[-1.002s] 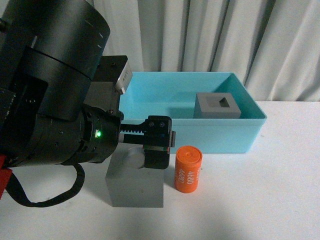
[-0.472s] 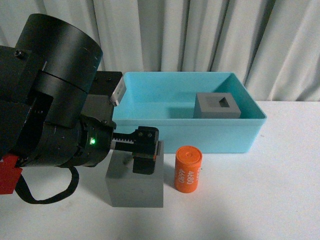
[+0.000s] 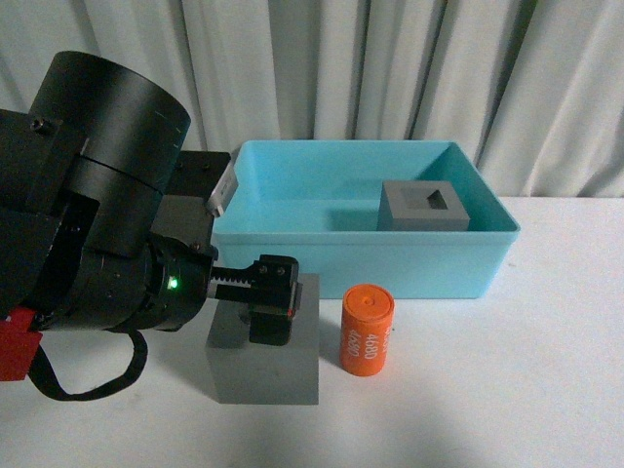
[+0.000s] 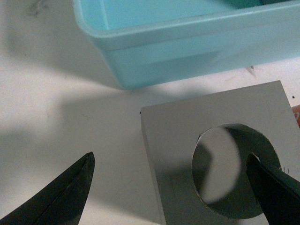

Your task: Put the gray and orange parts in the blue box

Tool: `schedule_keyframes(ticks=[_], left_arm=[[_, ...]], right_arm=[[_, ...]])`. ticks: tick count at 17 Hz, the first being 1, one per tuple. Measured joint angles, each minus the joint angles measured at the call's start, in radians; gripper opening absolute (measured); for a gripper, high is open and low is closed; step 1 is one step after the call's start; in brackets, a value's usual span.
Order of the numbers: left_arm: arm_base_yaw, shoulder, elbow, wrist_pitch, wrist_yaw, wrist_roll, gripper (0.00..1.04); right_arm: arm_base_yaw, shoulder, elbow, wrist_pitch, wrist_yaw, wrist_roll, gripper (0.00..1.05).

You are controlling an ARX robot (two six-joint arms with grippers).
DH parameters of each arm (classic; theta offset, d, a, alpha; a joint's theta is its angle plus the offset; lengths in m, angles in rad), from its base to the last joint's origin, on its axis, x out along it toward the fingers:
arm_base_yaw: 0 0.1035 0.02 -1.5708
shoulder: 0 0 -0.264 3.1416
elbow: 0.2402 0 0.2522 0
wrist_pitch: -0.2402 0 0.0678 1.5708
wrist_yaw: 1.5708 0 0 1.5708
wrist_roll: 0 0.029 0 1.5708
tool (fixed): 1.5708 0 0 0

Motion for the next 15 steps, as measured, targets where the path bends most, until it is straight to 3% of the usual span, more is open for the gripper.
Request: schedule_keyframes(ticks=[9,15], left_arm=[[0.004,0.038,0.002,0.019,0.013,0.010,0.98],[0.005,0.008,-0.034,0.026,0.010,-0.011,0.37]], right_arm=[[0.000,0.000,0.000,0.000,0.000,0.000,0.98],[0.000,0.000,0.000,0.000,0.000,0.000,0.98]])
